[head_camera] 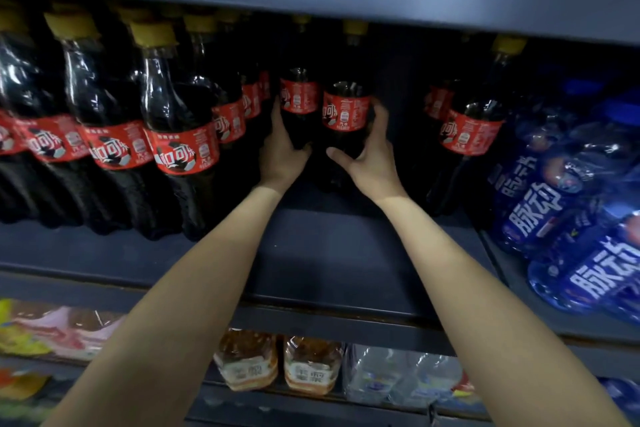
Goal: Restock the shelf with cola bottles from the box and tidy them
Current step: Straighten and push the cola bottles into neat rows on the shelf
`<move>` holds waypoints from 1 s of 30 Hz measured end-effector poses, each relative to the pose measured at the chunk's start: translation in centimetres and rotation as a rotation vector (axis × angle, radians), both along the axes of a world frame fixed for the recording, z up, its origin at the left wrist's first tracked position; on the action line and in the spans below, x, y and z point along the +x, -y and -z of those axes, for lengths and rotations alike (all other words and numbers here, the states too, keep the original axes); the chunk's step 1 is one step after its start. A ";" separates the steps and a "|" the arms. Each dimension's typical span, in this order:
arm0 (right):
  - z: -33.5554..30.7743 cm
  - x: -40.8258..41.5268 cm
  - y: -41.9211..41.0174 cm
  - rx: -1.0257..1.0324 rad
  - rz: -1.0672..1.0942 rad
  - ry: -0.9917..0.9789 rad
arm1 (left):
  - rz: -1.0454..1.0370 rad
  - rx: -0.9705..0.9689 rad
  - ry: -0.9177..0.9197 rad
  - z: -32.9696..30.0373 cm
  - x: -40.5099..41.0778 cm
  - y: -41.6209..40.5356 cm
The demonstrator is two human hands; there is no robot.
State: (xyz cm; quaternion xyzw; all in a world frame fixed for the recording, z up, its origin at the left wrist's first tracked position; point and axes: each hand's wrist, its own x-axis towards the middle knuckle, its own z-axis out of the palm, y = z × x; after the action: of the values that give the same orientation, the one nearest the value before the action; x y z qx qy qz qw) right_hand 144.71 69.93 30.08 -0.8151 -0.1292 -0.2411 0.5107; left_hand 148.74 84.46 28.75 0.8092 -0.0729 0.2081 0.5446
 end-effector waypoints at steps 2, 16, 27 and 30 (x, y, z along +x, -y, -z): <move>-0.1 0.0 0.2 -0.001 -0.009 -0.018 | 0.022 -0.039 -0.030 -0.2 -0.1 0.0; 0.4 -0.2 0.0 0.029 0.048 -0.016 | -0.554 0.010 -0.034 -0.2 0.4 3.9; -0.4 -0.9 -1.3 -0.027 0.042 -0.078 | -0.041 -0.423 -0.173 0.8 -7.2 1.6; -0.7 -1.1 -3.7 -0.020 0.027 -0.134 | -0.100 -0.179 0.197 1.2 -14.0 -1.8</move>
State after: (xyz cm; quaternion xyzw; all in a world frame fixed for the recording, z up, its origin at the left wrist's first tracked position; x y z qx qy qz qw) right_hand 143.62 73.68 30.76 -0.8360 -0.0863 -0.1915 0.5070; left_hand 134.78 86.26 27.57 0.7356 -0.0668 0.3190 0.5939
